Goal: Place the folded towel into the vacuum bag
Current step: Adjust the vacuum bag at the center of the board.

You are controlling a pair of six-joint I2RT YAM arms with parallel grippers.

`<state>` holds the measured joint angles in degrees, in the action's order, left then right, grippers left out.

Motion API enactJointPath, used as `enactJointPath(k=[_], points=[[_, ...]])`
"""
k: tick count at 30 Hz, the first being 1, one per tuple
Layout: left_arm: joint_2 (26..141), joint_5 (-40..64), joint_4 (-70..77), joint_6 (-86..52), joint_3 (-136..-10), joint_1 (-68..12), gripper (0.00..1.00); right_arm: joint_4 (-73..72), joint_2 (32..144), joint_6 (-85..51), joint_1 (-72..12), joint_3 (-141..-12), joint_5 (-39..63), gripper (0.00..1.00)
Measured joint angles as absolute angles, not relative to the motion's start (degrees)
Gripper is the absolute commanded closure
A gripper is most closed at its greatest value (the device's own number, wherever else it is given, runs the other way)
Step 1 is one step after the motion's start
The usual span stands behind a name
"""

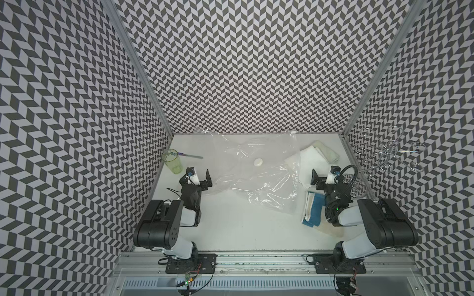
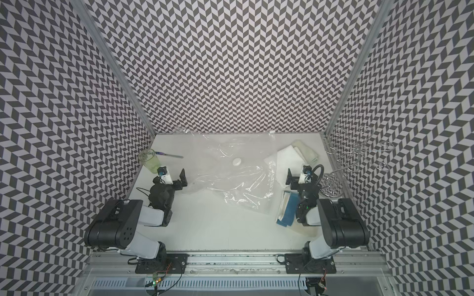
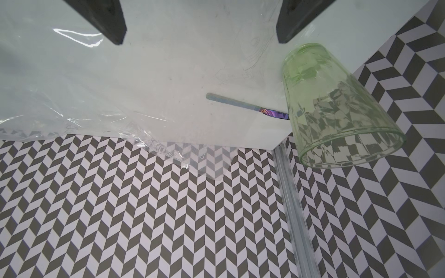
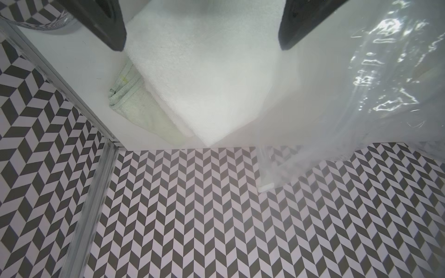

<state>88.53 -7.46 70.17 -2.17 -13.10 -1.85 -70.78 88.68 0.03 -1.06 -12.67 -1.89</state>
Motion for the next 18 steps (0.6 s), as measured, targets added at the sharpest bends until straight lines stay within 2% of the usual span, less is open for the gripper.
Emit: enactJointPath(k=[18], points=[[88.53,-7.46,71.09,-2.13,-13.10,-1.83,0.00,-72.31,88.95,0.03,-1.06,-12.71,-1.89,0.00]])
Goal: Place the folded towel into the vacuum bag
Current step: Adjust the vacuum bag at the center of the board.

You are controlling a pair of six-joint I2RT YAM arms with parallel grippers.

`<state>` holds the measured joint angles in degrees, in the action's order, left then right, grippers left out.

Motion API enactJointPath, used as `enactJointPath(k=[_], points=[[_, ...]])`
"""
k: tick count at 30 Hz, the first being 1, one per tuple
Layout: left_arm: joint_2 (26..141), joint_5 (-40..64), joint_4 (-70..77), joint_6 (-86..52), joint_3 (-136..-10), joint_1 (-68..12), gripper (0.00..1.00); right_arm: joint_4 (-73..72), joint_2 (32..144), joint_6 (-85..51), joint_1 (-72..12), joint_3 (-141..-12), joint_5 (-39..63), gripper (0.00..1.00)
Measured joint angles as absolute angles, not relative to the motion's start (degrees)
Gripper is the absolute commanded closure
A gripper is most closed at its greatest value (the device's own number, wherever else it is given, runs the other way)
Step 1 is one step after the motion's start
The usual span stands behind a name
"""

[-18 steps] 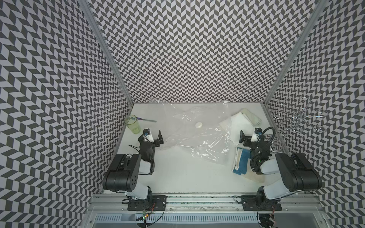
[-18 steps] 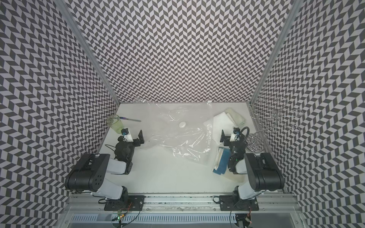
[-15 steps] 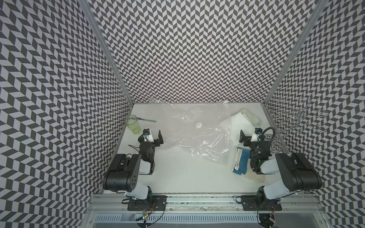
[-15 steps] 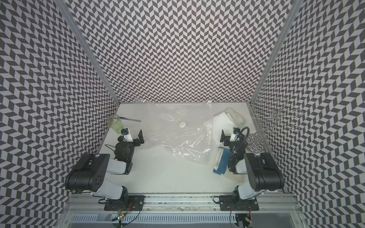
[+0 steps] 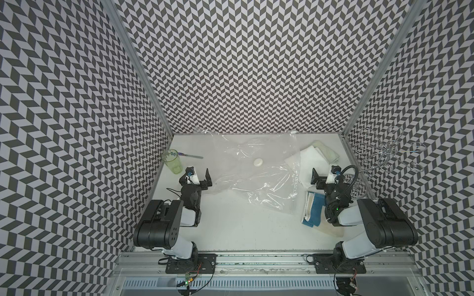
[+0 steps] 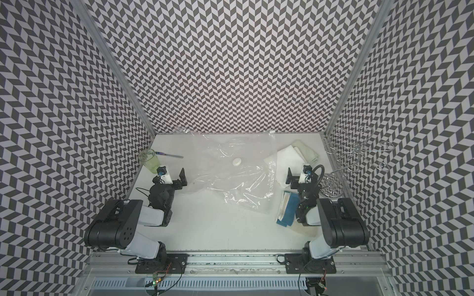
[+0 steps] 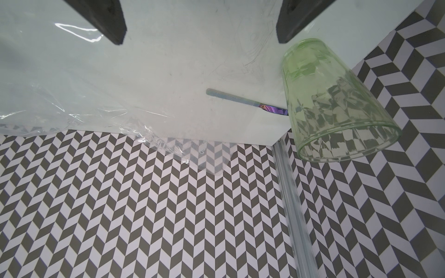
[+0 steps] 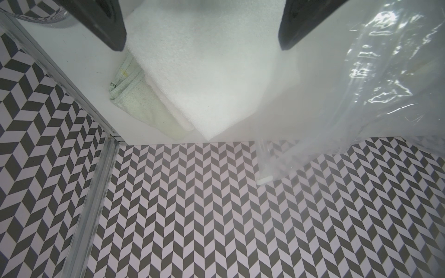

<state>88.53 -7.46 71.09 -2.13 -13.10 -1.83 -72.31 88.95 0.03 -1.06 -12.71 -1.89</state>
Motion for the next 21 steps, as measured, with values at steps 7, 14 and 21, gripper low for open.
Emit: enactJointPath(k=[7,14,21], points=[[88.53,-7.46,71.09,-2.15,-13.10,-1.83,0.00,-72.51,88.95,0.03,-1.06,-12.71,-1.87,0.00],[88.53,-4.60,71.96,-2.44,-13.10,0.71,0.00,-72.49,88.95,0.05,-1.06,-12.71,-1.69,0.00],[83.48,-8.75,65.82,-1.10,-14.15,-3.46,0.00,-62.65,82.54,0.36,-3.09,-16.12,-4.08,0.00]])
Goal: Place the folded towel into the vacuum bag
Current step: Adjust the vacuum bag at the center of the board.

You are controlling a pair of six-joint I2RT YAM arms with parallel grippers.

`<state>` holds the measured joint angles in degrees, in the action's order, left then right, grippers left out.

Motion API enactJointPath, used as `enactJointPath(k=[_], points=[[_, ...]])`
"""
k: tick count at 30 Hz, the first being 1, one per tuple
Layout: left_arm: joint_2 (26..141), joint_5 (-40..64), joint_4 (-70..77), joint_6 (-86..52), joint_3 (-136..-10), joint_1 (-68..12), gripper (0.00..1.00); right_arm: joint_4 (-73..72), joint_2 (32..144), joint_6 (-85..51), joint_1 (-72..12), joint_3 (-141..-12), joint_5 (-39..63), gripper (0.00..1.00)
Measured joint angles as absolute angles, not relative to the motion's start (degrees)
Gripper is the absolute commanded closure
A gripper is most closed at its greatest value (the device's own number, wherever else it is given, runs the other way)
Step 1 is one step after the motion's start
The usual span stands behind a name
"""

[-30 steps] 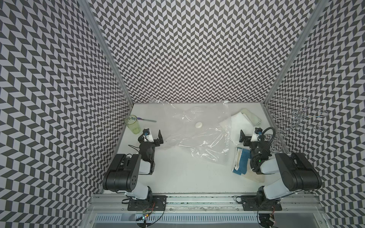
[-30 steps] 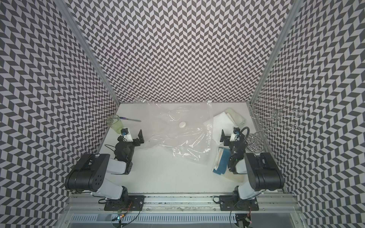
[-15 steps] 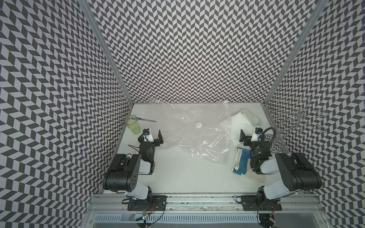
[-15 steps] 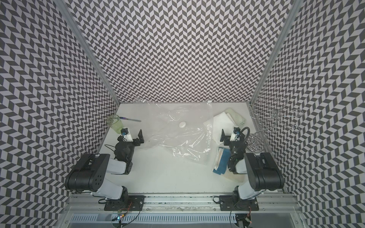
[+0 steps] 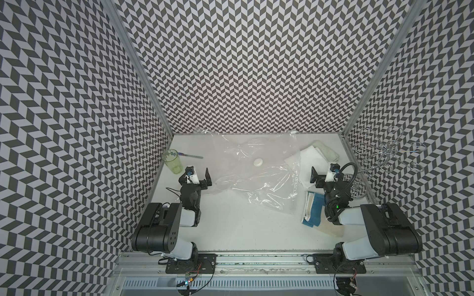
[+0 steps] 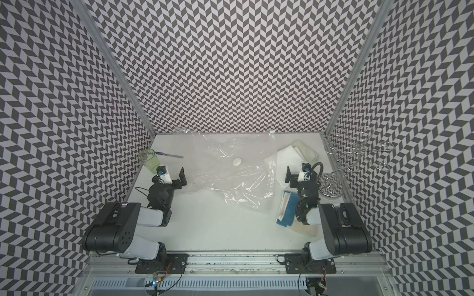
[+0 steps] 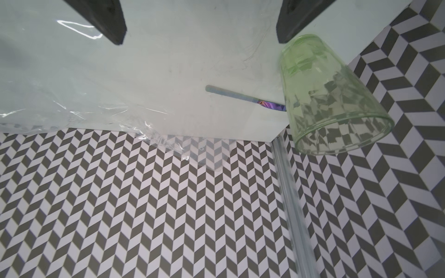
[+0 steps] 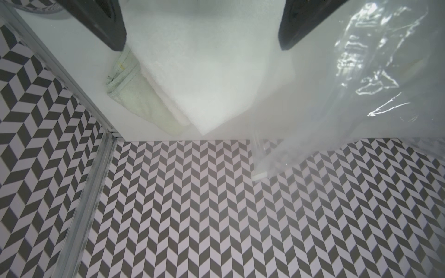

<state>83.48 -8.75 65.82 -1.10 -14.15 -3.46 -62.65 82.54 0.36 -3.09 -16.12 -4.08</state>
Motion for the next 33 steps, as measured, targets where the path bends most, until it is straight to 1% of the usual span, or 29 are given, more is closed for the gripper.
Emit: enactJointPath(k=[5,10,13,14,15,16,17,19,22,26,28,29,30,31,33], points=[[73.36,-13.65,57.19,-2.13,-16.93,-5.56,0.00,-47.79,77.73,-2.85,-6.04,-26.02,-10.15,0.00],[63.90,-16.71,43.33,-5.37,-20.99,-6.04,0.00,-30.44,76.25,-7.11,-11.92,-36.53,-19.53,0.00],[59.59,-16.99,34.70,-7.55,-24.82,-6.22,0.00,-21.58,75.81,-12.38,-14.74,-41.50,-21.04,0.00],[58.43,-16.84,32.16,-8.19,-26.22,-6.26,0.01,-20.05,75.66,-15.25,-15.11,-42.28,-20.16,0.00],[57.47,-16.69,29.69,-8.97,-27.62,-6.26,0.00,-19.25,75.44,-18.48,-14.85,-42.65,-17.89,0.09],[56.69,-16.47,27.29,-10.11,-29.30,-6.31,0.00,-19.46,75.31,-20.97,-13.63,-42.30,-13.54,0.16],[56.14,-16.16,24.80,-11.46,-31.00,-6.35,0.00,-19.99,75.29,-22.85,-12.12,-41.80,-8.78,0.21],[55.72,-15.18,19.09,-15.33,-35.24,-6.33,0.00,-19.40,75.72,-27.07,-9.69,-41.15,-1.39,0.22],[55.77,-10.41,14.26,-19.25,-39.97,-5.65,0.01,-14.94,77.69,-29.43,-10.26,-43.55,3.77,0.23],[57.95,-3.18,9.28,-20.93,-44.23,-5.39,0.13,-6.85,80.44,-28.67,-15.70,-50.26,5.30,0.24],[60.69,-0.32,5.39,-20.69,-47.20,-5.72,0.16,-2.61,80.75,-27.99,-18.02,-52.90,4.16,0.20],[62.24,0.91,3.31,-20.60,-48.66,-6.07,0.17,-0.73,80.71,-27.57,-19.18,-53.74,3.44,0.13],[63.46,1.78,1.17,-20.62,-49.78,-6.59,0.18,0.56,80.62,-27.24,-20.01,-54.08,3.14,0.02],[64.18,2.33,-0.30,-20.64,-50.33,-7.25,0.18,1.56,80.60,-26.85,-20.43,-54.17,3.07,0.00],[64.82,2.48,-3.70,-20.71,-50.61,-9.61,0.18,5.17,81.17,-25.69,-20.53,-54.83,3.05,0.00]])
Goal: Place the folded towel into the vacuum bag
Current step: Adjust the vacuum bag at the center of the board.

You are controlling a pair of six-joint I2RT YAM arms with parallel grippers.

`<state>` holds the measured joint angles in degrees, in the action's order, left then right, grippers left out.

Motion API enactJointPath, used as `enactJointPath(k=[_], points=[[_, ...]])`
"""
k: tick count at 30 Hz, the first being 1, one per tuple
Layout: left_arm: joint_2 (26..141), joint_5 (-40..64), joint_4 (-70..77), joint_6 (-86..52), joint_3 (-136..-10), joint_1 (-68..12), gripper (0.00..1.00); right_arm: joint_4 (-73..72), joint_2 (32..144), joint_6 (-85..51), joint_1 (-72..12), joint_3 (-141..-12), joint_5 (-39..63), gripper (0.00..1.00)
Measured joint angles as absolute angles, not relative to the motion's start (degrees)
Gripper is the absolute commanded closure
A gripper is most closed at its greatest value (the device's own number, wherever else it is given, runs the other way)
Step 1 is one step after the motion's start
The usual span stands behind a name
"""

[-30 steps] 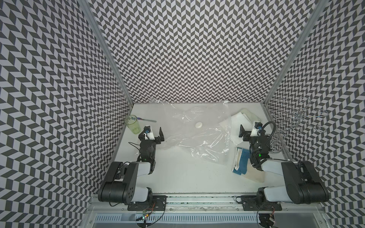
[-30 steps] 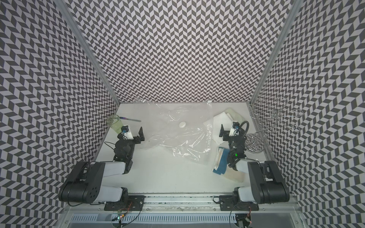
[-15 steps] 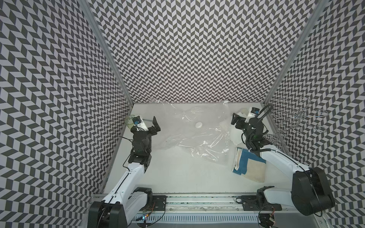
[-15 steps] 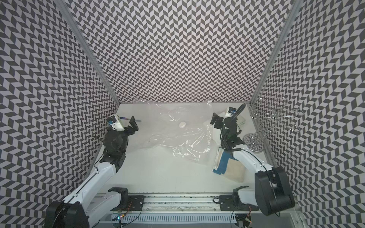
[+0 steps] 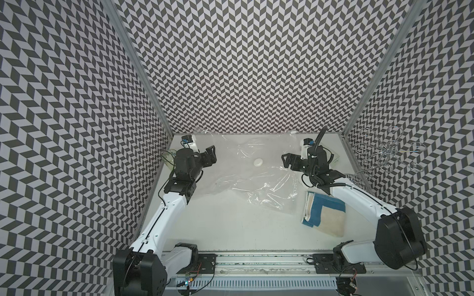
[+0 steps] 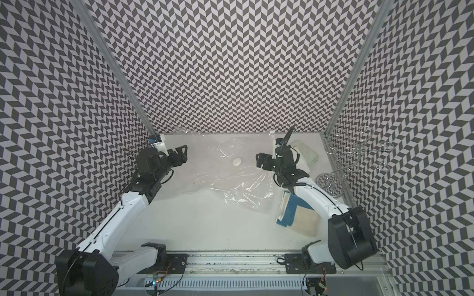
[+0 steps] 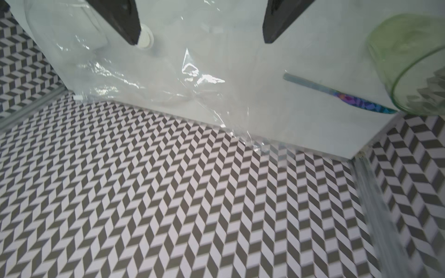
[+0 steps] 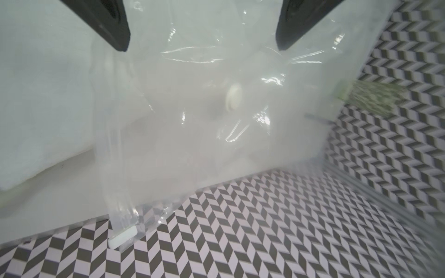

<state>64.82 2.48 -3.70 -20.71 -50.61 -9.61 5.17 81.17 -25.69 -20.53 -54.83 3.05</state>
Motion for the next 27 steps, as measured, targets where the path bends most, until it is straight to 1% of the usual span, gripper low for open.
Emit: enactJointPath(k=[2,6,8,10,13,16,17,18,19,20,22,24,26,27], points=[[64.82,2.22,-6.52,-21.26,-50.61,-12.71,0.18,9.78,83.81,-25.12,-20.45,-58.13,2.87,0.00],[64.82,0.78,-9.76,-24.08,-50.57,-18.79,0.14,16.78,92.77,-24.93,-20.23,-68.34,1.43,0.00],[64.71,0.32,-10.37,-25.47,-50.06,-21.15,0.12,18.50,96.29,-24.91,-20.12,-71.37,0.99,0.00],[64.29,0.19,-10.63,-26.98,-48.56,-22.37,0.12,19.68,98.87,-25.06,-20.08,-72.77,0.78,0.02],[63.18,0.10,-11.11,-29.54,-44.51,-22.63,0.11,20.71,101.47,-25.52,-20.08,-73.01,0.30,0.12],[62.50,0.01,-12.25,-31.81,-40.97,-22.63,0.09,21.41,103.09,-26.55,-20.08,-73.01,-0.75,0.32],[62.46,-0.10,-12.43,-32.80,-40.01,-22.63,0.06,21.63,103.31,-26.65,-20.08,-73.01,-1.39,0.37],[62.41,-0.10,-12.49,-33.82,-39.11,-22.63,0.01,21.89,103.33,-27.07,-20.08,-72.99,-1.96,0.40],[62.35,-0.10,-12.56,-34.57,-38.41,-22.63,0.00,22.02,103.33,-27.22,-20.05,-72.99,-2.39,0.40],[62.24,0.03,-12.56,-35.81,-37.63,-22.63,0.00,21.98,103.28,-27.35,-20.03,-72.99,-2.83,0.36],[61.93,0.56,-12.45,-38.30,-36.16,-22.63,0.01,22.44,103.15,-27.59,-19.77,-72.99,-3.03,0.19],[61.28,1.08,-12.29,-40.75,-34.57,-22.63,0.00,23.62,102.41,-27.46,-19.42,-72.99,-3.07,0.07],[60.62,1.72,-11.99,-43.11,-33.01,-22.63,0.00,25.15,101.08,-27.24,-19.03,-72.97,-3.18,0.00],[60.27,2.15,-11.60,-44.38,-31.99,-22.63,0.00,25.85,100.14,-27.18,-18.81,-72.97,-3.25,0.00]])
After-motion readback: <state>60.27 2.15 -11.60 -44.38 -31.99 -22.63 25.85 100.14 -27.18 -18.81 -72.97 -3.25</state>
